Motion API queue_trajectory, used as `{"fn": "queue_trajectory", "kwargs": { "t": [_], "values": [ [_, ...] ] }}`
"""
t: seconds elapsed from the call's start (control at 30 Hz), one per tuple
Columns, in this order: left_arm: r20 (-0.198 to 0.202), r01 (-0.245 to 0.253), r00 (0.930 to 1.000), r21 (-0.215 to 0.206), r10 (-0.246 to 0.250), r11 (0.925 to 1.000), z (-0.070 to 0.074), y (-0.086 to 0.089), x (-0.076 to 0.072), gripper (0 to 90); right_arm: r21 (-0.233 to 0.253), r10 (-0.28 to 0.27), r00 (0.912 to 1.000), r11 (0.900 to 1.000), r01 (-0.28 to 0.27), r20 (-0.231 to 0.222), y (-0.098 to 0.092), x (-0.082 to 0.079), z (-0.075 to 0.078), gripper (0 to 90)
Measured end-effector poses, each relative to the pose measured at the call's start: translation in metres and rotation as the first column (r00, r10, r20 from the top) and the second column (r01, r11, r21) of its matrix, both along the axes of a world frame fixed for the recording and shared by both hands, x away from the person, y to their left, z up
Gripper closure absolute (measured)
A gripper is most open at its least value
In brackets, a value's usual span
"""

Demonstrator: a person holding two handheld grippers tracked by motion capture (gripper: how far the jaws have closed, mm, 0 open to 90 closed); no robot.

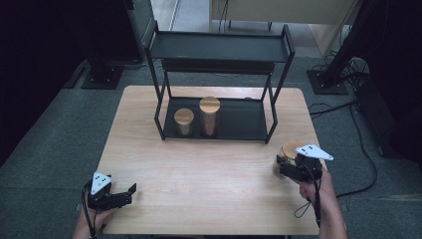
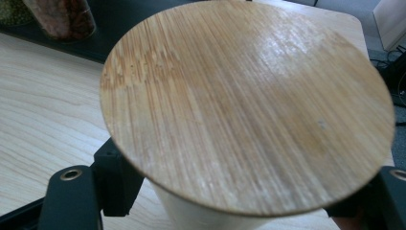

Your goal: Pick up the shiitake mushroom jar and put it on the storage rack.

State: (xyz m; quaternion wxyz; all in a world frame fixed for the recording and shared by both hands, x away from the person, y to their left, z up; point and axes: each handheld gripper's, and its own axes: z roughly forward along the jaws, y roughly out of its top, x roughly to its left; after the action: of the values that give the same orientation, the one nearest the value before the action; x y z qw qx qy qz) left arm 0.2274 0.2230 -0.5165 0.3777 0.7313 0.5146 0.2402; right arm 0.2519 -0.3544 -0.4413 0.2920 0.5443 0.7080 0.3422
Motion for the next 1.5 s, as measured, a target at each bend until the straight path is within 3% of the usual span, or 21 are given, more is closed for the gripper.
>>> {"fn": "queue_trajectory", "kwargs": {
  "t": [0.5, 1.03, 1.5],
  "values": [
    [-0.001, 0.003, 1.0, -0.005, -0.003, 1.0, 0.0, 0.0, 0.0, 0.9, 0.014, 0.033, 0.9995, 0.999, -0.033, -0.005, 0.029, 0.02, 0.007, 25.1],
    [0.001, 0.004, 1.0, -0.006, -0.004, 1.0, 0.0, 0.001, 0.0, 0.9, -0.006, 0.072, 0.9974, 0.997, -0.072, 0.004, 0.058, 0.049, 0.028, 25.1],
    [0.002, 0.004, 1.0, -0.006, -0.004, 1.0, 0.0, 0.001, 0.0, 0.9, -0.026, 0.078, 0.9969, 0.997, -0.078, -0.007, 0.076, 0.076, 0.035, 25.1]
  ]
}}
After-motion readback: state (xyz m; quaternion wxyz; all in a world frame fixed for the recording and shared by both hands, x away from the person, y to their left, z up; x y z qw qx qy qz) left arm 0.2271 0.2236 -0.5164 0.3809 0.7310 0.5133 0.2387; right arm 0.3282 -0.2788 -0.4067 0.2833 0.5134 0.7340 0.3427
